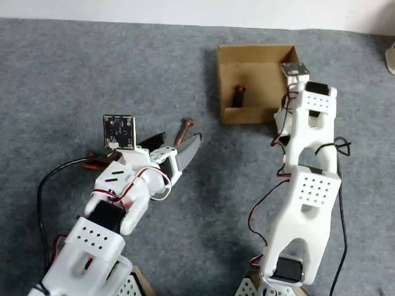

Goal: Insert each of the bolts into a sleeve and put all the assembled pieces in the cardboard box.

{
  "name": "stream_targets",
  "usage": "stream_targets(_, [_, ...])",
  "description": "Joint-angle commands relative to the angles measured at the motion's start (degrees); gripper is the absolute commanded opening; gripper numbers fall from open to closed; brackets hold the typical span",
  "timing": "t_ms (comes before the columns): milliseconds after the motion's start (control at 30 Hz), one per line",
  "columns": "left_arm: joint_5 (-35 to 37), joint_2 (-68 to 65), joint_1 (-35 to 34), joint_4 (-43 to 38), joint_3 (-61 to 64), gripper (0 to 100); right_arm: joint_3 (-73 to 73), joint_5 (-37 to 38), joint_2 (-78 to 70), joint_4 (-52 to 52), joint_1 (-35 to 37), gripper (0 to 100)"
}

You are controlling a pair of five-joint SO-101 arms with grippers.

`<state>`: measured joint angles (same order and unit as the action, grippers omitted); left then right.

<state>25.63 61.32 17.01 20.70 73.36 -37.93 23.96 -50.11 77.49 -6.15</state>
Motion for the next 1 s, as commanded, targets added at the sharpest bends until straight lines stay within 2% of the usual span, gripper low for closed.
stream_targets(0, [-0.4, 0.7, -0.8, 0.0, -0.7, 28, -1.3, -0.9, 0.4, 2.3, 2.3, 0.5])
stream_targets(100, [-0.2, 0.7, -0.9, 0.0, -1.0, 23, -5.1, -4.8, 2.3, 8.7, 2.7, 0.5])
stream_targets(300, [-0.1, 0.7, -0.9, 0.3, -2.9, 2, -13.0, -12.2, 9.3, 22.1, 5.1, 0.5])
stream_targets(500, [-0.1, 0.7, -5.8, 0.9, -6.5, 2, -10.1, -14.7, 18.6, 23.4, 8.4, 0.5])
stream_targets(700, [-0.1, 0.7, -13.1, 19.8, -9.8, 2, 1.9, -15.1, 33.6, 23.0, 13.6, 0.5])
stream_targets(833, [-0.1, 0.8, -17.7, 23.6, -9.8, 2, 13.5, -15.1, 45.5, 17.8, 18.1, 0.5])
stream_targets(967, [0.0, 0.7, -18.6, 25.9, -9.6, 2, 29.1, -15.1, 57.3, 10.4, 20.5, 0.5])
